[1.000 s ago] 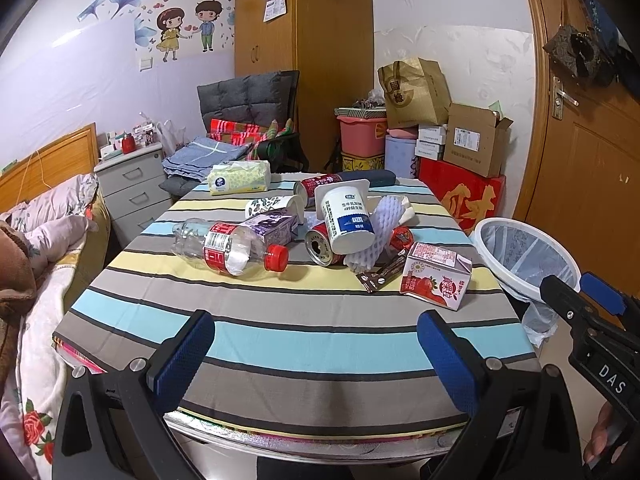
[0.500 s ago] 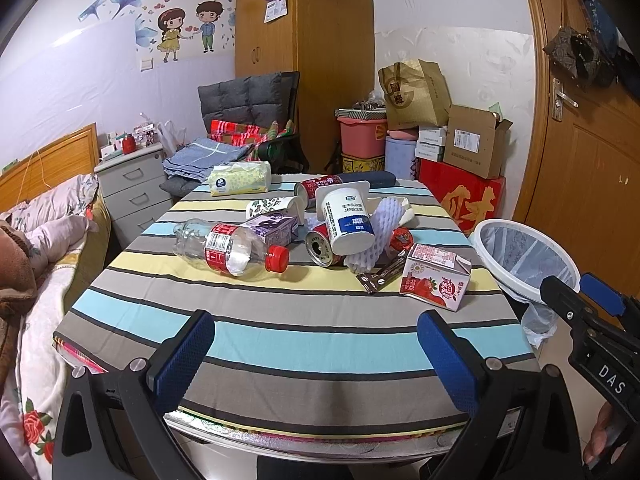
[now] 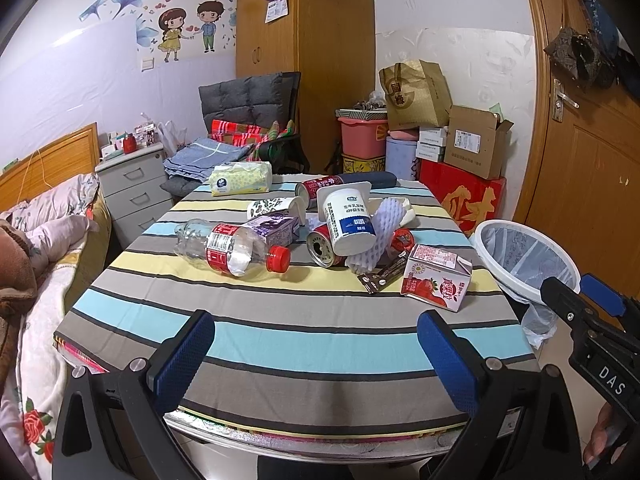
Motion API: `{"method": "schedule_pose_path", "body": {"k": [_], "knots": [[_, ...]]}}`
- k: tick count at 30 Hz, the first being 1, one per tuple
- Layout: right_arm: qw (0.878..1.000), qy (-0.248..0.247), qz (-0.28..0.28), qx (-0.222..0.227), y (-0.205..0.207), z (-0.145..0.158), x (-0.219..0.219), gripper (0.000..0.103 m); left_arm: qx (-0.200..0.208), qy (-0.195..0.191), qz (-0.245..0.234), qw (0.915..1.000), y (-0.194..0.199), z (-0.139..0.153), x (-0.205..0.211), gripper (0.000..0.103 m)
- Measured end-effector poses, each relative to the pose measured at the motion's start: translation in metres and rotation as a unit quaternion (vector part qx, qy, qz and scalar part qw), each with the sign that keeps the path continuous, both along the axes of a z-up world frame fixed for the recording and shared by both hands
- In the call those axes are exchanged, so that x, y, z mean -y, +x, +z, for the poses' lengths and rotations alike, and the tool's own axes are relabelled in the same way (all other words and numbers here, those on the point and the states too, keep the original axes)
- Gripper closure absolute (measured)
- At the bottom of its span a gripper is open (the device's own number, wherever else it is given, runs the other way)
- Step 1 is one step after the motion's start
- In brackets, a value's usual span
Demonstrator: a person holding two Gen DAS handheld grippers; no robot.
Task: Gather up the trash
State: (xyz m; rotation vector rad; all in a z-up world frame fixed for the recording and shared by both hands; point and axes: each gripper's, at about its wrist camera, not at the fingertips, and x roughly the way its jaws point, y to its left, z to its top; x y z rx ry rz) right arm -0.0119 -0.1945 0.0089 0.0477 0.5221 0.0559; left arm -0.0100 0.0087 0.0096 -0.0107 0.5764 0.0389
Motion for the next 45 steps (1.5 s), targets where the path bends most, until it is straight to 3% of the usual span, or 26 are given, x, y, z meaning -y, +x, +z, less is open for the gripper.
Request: {"method": "schedule_pose_path", "body": {"k": [13, 20, 26, 29, 34, 36, 40, 45], "knots": [[1.000, -0.002, 0.018, -0.004, 0.009, -0.003, -0.006, 0.029, -0.010, -0.007, 0.012, 0.9999, 0.011, -0.004, -0.017, 0.000], [0.997, 0.015, 0.079, -0.016, 0.039, -0.013, -0.019, 0.029, -0.036, -0.025, 0.038, 0.9983, 0.035, -0.013, -0.055, 0.000], [0.993, -0.010, 0.108, -0.052, 0.072, -0.026, -0.033, 0.029, -0.043, -0.050, 0.056, 0.9962, 0.059, -0.012, -0.094, 0.000], [0.992, -0.005, 0.111, -0.060, 0.080, -0.026, -0.031, 0.029, -0.045, -0.065, 0.071, 0.9944, 0.073, -0.010, -0.111, 0.000], [0.988, -0.016, 0.124, -0.088, 0.096, -0.031, -0.036, 0.029, -0.065, -0.127, 0.078, 0.9867, 0.105, -0.013, -0.138, 0.000], [0.987, -0.011, 0.130, -0.095, 0.099, -0.033, -0.037, 0.029, -0.058, -0.137, 0.086, 0.9852, 0.114, -0.012, -0.142, 0.000], [0.985, -0.006, 0.129, -0.112, 0.101, -0.036, -0.037, 0.029, -0.082, -0.149, 0.113, 0.9789, 0.145, -0.020, -0.156, 0.000], [0.983, -0.010, 0.136, -0.123, 0.102, -0.038, -0.041, 0.044, -0.094, -0.165, 0.131, 0.9730, 0.170, -0.029, -0.160, 0.001]]}}
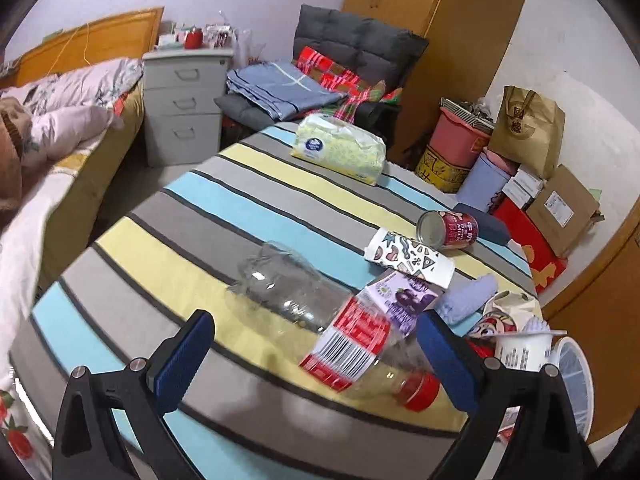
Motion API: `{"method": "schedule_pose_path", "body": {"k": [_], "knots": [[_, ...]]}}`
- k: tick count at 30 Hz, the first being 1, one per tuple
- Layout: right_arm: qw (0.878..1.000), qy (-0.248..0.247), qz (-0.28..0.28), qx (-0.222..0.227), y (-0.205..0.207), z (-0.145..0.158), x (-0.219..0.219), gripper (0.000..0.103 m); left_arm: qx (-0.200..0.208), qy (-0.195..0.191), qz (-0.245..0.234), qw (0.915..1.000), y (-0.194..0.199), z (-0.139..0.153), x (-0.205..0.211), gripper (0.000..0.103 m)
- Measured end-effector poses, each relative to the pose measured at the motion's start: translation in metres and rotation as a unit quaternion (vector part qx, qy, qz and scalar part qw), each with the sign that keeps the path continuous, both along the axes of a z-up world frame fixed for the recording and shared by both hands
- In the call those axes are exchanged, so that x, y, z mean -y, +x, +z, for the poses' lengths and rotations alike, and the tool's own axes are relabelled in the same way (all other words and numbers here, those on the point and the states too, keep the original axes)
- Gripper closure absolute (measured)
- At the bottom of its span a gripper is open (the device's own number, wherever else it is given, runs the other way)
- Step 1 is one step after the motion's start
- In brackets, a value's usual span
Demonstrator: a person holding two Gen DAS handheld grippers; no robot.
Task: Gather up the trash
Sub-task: 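Grasp the pink juice carton with the right tool while the left tool grasps the clear bottle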
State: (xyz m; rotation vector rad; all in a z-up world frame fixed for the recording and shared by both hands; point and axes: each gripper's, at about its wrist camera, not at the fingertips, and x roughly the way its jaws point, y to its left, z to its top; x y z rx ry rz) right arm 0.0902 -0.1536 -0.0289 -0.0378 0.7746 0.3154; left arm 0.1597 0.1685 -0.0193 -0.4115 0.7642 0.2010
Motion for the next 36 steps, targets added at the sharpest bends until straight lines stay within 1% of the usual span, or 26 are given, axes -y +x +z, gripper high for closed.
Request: {"method": "schedule_pose_path", "body": {"k": [1, 3, 4, 6, 8, 10, 12, 13, 17, 21, 24, 26, 27, 28, 29, 30, 32, 34, 36], "knots": [[1.000, 0.000, 0.003, -0.003, 0.001, -0.001, -0.001, 0.045, -0.007, 0.000, 0.000, 1.0000, 0.006, -0.003, 0.001, 0.001], [1.000, 0.005, 0.005, -0.004, 0.002, 0.000, -0.002, 0.052, -0.016, 0.005, 0.002, 0.9999, 0.013, -0.007, 0.006, 0.001], [1.000, 0.008, 0.007, -0.004, 0.002, 0.000, -0.002, 0.053, -0.021, 0.005, 0.001, 0.9998, 0.016, -0.010, 0.008, 0.001], [1.000, 0.012, 0.011, -0.006, 0.004, -0.001, -0.003, 0.060, -0.024, -0.004, 0.001, 0.9997, 0.019, -0.015, 0.010, 0.001], [1.000, 0.014, 0.015, -0.009, 0.004, -0.002, -0.005, 0.063, -0.038, -0.002, -0.003, 0.9993, 0.025, -0.021, 0.014, 0.001], [1.000, 0.015, 0.017, -0.011, 0.004, -0.002, -0.007, 0.064, -0.057, 0.006, -0.012, 0.9983, 0.030, -0.029, 0.017, 0.001], [1.000, 0.015, 0.022, -0.010, 0.003, -0.002, -0.010, 0.064, -0.059, -0.003, -0.019, 0.9981, 0.029, -0.033, 0.015, 0.001], [1.000, 0.016, 0.024, -0.010, 0.003, -0.002, -0.011, 0.064, -0.059, -0.001, -0.018, 0.9981, 0.027, -0.033, 0.015, 0.001], [0.999, 0.024, 0.029, -0.015, 0.002, -0.001, -0.013, 0.064, -0.065, 0.031, -0.019, 0.9972, 0.015, -0.031, 0.011, 0.001], [0.999, 0.028, 0.031, -0.018, 0.002, -0.001, -0.016, 0.064, -0.068, 0.042, 0.000, 0.9968, 0.005, -0.029, -0.003, 0.001], [0.999, 0.034, 0.027, -0.017, 0.004, -0.002, -0.017, 0.064, -0.064, 0.040, 0.019, 0.9969, 0.006, -0.027, -0.012, 0.003], [0.999, 0.033, 0.025, -0.015, 0.004, -0.002, -0.019, 0.064, -0.054, 0.044, 0.017, 0.9974, 0.011, -0.024, -0.014, 0.003], [0.999, 0.030, 0.023, -0.013, 0.005, -0.002, -0.019, 0.064, -0.057, 0.053, 0.014, 0.9969, 0.018, -0.025, -0.014, 0.004], [0.999, 0.029, 0.021, -0.013, 0.004, -0.002, -0.019, 0.064, -0.064, 0.052, 0.013, 0.9965, 0.023, -0.026, -0.016, 0.008], [0.999, 0.031, 0.021, -0.015, 0.005, -0.002, -0.019, 0.064, -0.064, 0.045, 0.012, 0.9968, 0.027, -0.026, -0.018, 0.009], [0.999, 0.032, 0.020, -0.014, 0.005, -0.002, -0.019, 0.064, -0.059, 0.042, 0.011, 0.9973, 0.031, -0.027, -0.020, 0.009], [0.999, 0.032, 0.016, -0.015, 0.006, -0.002, -0.018, 0.064, -0.072, 0.040, 0.014, 0.9965, 0.038, -0.032, -0.023, 0.011], [0.999, 0.034, 0.013, -0.013, 0.006, -0.002, -0.018, 0.064, -0.074, 0.036, 0.012, 0.9965, 0.043, -0.036, -0.025, 0.013], [0.999, 0.032, 0.009, -0.009, 0.008, -0.001, -0.019, 0.064, -0.074, 0.027, 0.004, 0.9969, 0.046, -0.038, -0.024, 0.022]]}}
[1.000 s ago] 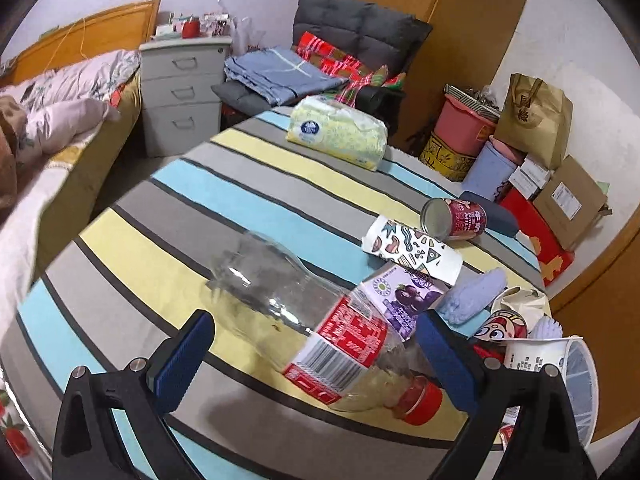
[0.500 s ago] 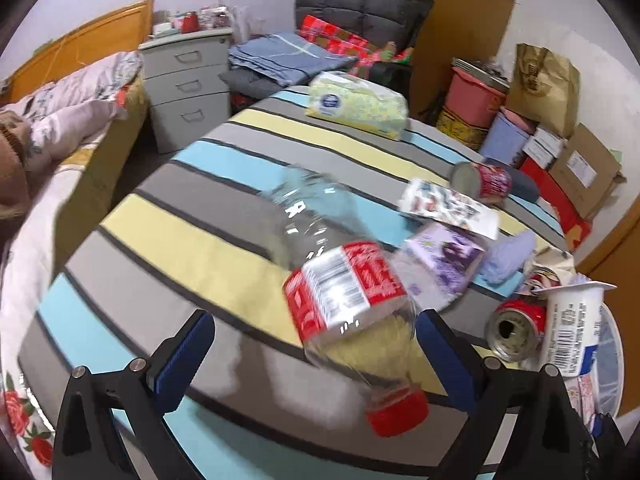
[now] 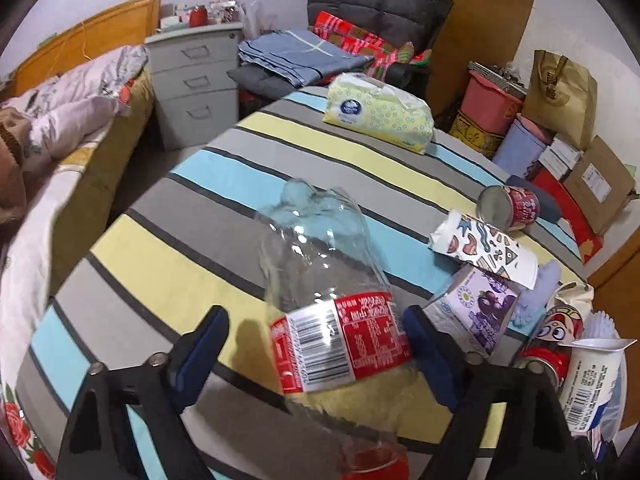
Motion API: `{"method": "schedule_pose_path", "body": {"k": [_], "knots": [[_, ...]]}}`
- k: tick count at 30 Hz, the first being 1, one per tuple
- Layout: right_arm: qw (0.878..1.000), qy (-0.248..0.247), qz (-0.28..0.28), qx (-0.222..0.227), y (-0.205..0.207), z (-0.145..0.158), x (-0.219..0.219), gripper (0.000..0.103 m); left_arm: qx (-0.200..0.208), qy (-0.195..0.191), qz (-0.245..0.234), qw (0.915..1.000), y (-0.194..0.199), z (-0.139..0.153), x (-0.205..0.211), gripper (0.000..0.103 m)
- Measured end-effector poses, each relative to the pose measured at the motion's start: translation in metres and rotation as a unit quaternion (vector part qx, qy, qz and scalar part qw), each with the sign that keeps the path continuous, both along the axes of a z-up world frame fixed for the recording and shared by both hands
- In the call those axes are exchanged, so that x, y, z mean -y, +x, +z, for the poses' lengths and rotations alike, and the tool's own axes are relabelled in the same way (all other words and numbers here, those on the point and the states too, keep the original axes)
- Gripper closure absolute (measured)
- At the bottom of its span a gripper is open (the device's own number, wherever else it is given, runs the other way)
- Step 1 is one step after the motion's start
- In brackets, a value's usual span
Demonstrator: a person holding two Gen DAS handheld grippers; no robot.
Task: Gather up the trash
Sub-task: 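Grasp the pink juice carton with the right tool while the left tool grasps the clear bottle, then carry the carton and bottle over the white wastebasket with both tools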
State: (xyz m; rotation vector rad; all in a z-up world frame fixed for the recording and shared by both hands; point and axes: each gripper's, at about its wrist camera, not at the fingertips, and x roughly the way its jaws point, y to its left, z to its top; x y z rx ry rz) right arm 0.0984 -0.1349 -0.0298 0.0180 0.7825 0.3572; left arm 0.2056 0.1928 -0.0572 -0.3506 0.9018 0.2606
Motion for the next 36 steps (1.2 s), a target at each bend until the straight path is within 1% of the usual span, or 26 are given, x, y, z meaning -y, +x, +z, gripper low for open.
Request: {"method": "schedule_pose_path", "body": {"k": [1, 2, 4, 10, 13, 17, 20, 26, 31, 34, 36], "knots": [[1.000, -0.001, -0.002, 0.002, -0.001, 0.000, -0.001, 0.065, 0.003, -0.002, -0.005, 1.0000, 0.001, -0.001, 0.000, 0.030], [1.000, -0.001, -0.004, 0.003, 0.000, 0.000, -0.001, 0.065, 0.003, -0.001, -0.009, 1.0000, 0.002, -0.001, 0.001, 0.034], [1.000, 0.000, -0.007, 0.004, 0.000, 0.000, -0.002, 0.065, 0.001, 0.009, -0.015, 0.9998, 0.003, -0.002, 0.004, 0.034], [1.000, 0.007, -0.015, 0.004, -0.001, 0.000, 0.002, 0.065, 0.008, 0.019, -0.030, 0.9993, -0.007, 0.000, 0.012, 0.035], [1.000, 0.013, -0.022, 0.008, -0.003, 0.002, 0.005, 0.065, 0.012, 0.014, -0.040, 0.9990, -0.016, 0.001, 0.017, 0.035], [0.999, 0.021, -0.029, 0.014, -0.006, 0.007, 0.011, 0.065, 0.026, 0.016, -0.050, 0.9983, -0.032, 0.010, 0.025, 0.035], [0.999, 0.029, -0.038, 0.020, -0.008, 0.012, 0.016, 0.065, 0.039, 0.028, -0.056, 0.9973, -0.046, 0.021, 0.033, 0.035], [0.997, 0.035, -0.060, 0.042, -0.014, 0.023, 0.030, 0.065, 0.082, 0.031, -0.078, 0.9931, -0.073, 0.057, 0.050, 0.035], [0.993, 0.037, -0.087, 0.065, -0.021, 0.035, 0.050, 0.065, 0.116, 0.043, -0.120, 0.9851, -0.087, 0.087, 0.083, 0.035], [0.991, 0.040, -0.107, 0.071, -0.024, 0.040, 0.065, 0.065, 0.131, 0.033, -0.150, 0.9794, -0.089, 0.101, 0.105, 0.035], [0.989, 0.041, -0.118, 0.077, -0.027, 0.043, 0.074, 0.065, 0.140, 0.037, -0.167, 0.9753, -0.090, 0.109, 0.123, 0.035]]}}
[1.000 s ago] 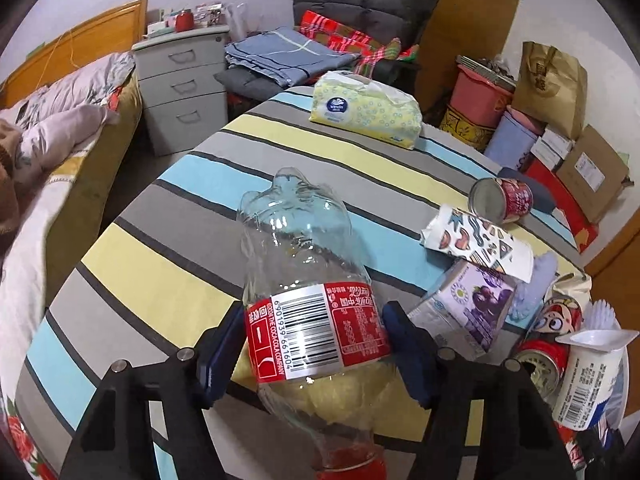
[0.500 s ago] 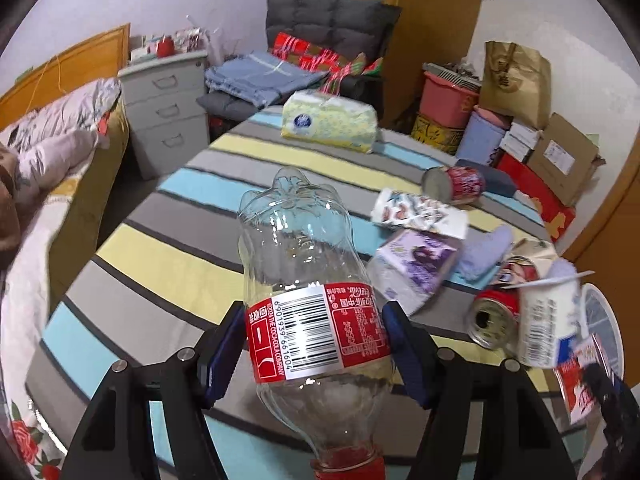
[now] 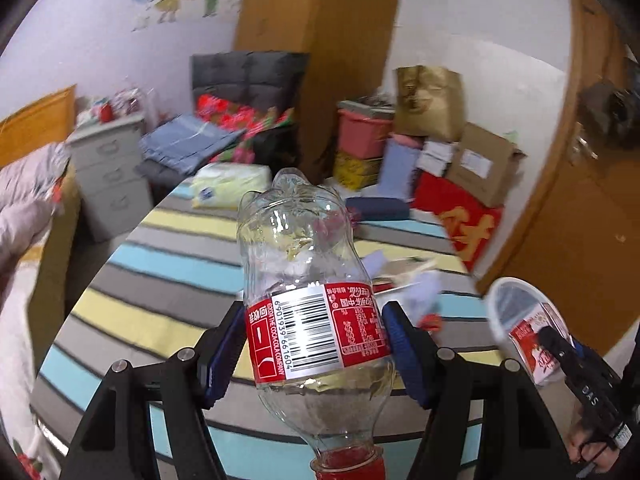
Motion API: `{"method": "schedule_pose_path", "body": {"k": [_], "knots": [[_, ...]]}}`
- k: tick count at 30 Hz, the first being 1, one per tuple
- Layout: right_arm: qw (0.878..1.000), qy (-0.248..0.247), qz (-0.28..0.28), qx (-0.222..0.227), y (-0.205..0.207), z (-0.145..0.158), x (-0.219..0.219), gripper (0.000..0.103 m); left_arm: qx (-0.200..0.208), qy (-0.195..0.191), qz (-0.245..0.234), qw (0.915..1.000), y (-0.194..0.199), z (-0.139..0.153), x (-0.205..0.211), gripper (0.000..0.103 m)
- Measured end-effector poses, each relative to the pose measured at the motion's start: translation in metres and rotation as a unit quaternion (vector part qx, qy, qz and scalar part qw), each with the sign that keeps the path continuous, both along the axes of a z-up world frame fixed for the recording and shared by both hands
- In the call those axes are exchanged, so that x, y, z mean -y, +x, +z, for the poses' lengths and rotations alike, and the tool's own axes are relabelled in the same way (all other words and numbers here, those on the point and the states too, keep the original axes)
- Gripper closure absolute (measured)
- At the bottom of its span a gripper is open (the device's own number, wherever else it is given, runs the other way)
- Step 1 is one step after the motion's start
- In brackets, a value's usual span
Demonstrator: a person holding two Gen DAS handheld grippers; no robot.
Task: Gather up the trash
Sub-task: 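Carry the carton and bottle over the white wastebasket with both tools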
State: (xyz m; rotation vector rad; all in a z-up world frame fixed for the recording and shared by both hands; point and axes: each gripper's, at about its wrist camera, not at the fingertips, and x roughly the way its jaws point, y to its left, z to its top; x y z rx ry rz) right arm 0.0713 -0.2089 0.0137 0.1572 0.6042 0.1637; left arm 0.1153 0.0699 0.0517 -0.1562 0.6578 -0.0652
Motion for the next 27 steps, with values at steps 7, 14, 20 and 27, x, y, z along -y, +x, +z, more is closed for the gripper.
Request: {"method": "schedule_pose_path", "body": {"k": [7, 14, 20, 27], "knots": [[0.999, -0.002, -0.035, 0.012, -0.006, 0.010, 0.029, 0.065, 0.017, 0.004, -0.082, 0.9964, 0.004, 0.019, 0.069, 0.035], [0.997, 0.000, -0.078, 0.008, -0.006, 0.011, 0.066, 0.065, 0.012, -0.003, -0.166, 0.9861, 0.018, 0.019, 0.149, 0.035], [0.993, -0.005, -0.116, -0.003, -0.001, 0.003, 0.092, 0.065, -0.010, -0.016, -0.229, 0.9733, 0.031, 0.005, 0.211, 0.035], [0.989, -0.025, -0.145, -0.030, 0.013, -0.012, 0.116, 0.065, -0.048, -0.020, -0.271, 0.9611, 0.053, -0.023, 0.268, 0.035]]}}
